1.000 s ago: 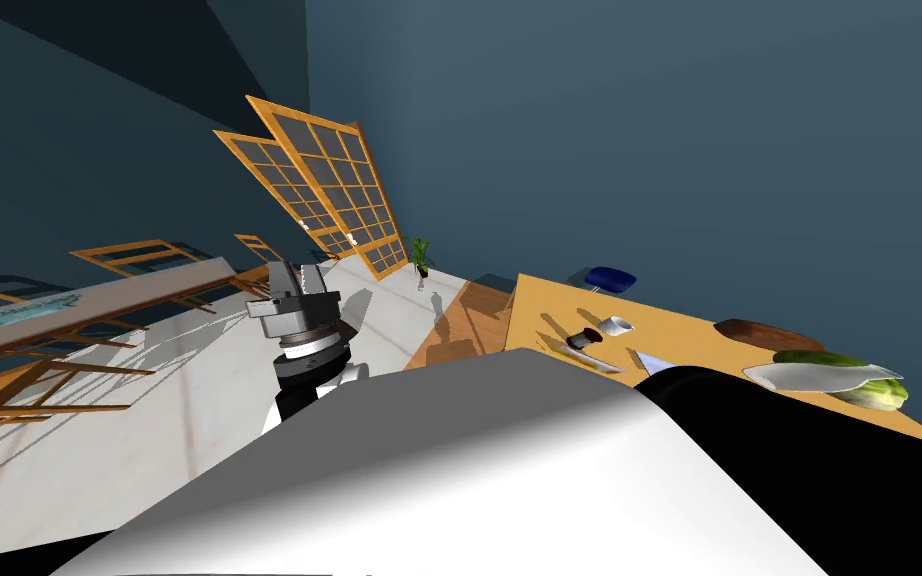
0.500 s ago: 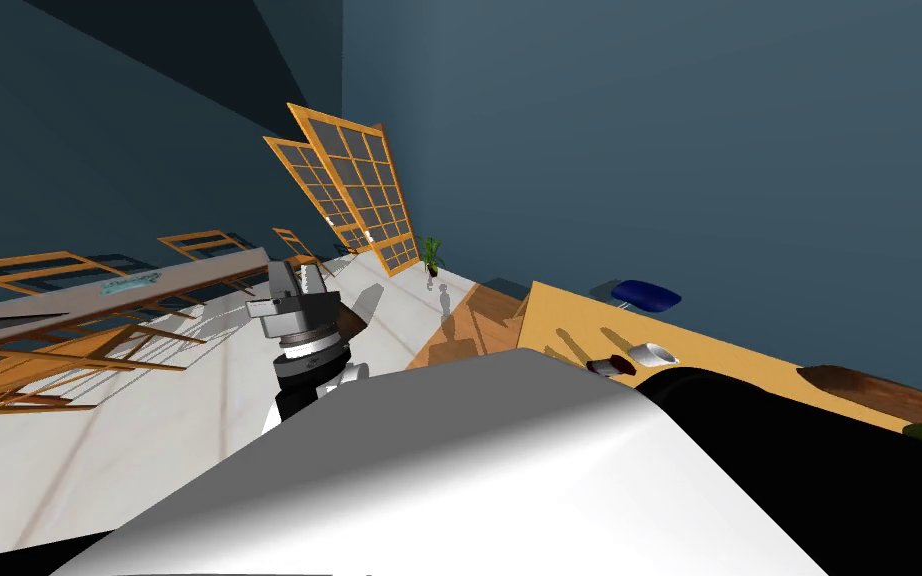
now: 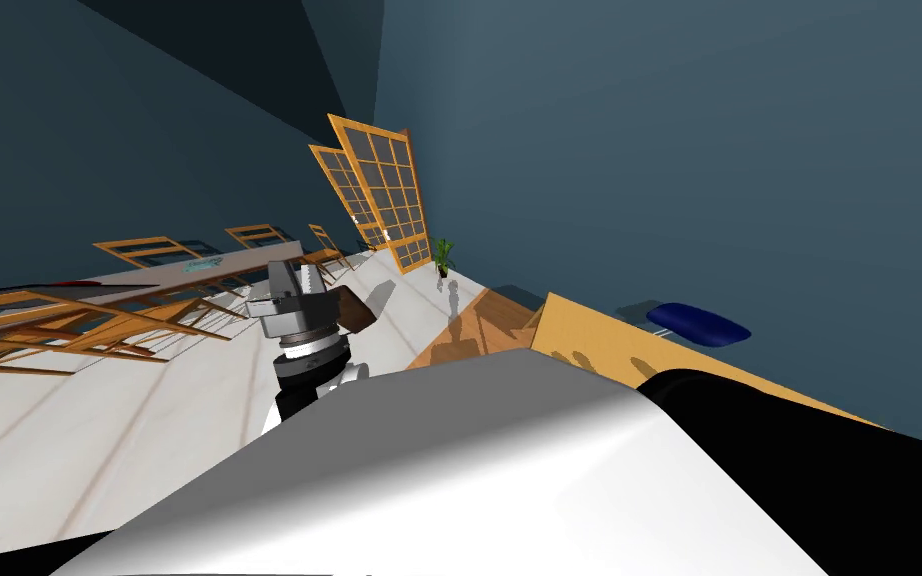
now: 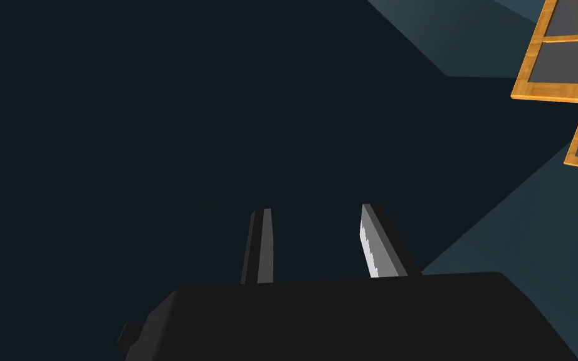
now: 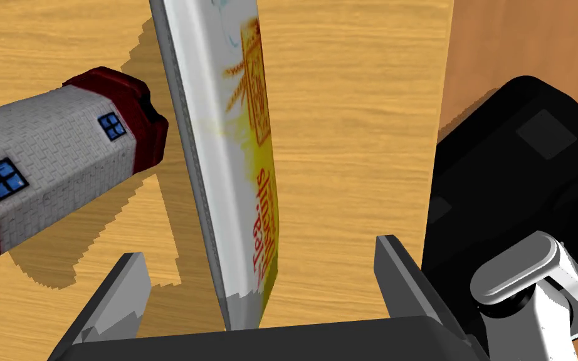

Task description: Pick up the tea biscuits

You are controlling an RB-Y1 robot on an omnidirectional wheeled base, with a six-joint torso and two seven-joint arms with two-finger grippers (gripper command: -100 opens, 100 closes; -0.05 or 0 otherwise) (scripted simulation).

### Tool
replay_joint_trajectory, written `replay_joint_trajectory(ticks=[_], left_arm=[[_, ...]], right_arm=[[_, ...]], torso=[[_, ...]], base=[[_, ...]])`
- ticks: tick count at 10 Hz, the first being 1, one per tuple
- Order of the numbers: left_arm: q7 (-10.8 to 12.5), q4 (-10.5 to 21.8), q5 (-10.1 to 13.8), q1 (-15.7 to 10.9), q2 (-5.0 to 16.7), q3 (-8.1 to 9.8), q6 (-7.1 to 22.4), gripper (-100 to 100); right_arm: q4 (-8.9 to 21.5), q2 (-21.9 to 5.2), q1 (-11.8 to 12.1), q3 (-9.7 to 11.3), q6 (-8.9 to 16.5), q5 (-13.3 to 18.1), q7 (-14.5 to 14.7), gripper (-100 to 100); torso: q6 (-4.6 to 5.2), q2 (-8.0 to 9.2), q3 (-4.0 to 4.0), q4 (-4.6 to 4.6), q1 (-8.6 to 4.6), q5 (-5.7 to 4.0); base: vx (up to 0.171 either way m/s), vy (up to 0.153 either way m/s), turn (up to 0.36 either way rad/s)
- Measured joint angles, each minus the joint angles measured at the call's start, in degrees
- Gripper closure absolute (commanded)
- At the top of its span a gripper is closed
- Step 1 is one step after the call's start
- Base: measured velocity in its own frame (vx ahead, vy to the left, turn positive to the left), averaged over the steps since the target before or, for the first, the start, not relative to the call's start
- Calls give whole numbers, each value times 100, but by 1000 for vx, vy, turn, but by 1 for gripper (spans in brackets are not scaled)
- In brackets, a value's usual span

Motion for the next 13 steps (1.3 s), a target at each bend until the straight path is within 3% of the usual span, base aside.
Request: replay_joint_trajectory(ticks=[1, 2, 5, 13], left_arm=[[0, 0, 0, 0, -1, 0, 0, 0], [0, 0, 0, -1, -1, -1, 0, 0], [0, 1, 0, -4, -2, -2, 1, 0], [0, 1, 0, -3, -1, -2, 1, 0]], right_arm=[[12, -4, 6, 8, 4, 6, 24, 0], [10, -5, 4, 6, 4, 5, 21, -100], [488, -6, -461, 231, -128, 228, -410, -100], [1474, -62, -1453, 695, -345, 666, -1623, -100]], torso=[[6, 21, 10, 4, 19, 2], [7, 42, 23, 9, 38, 7], [5, 136, 77, 30, 59, 11], [3, 109, 63, 25, 53, 10]], base=[[13, -12, -3], [-120, 8, 315], [-199, 29, 185], [-135, 40, 164]])
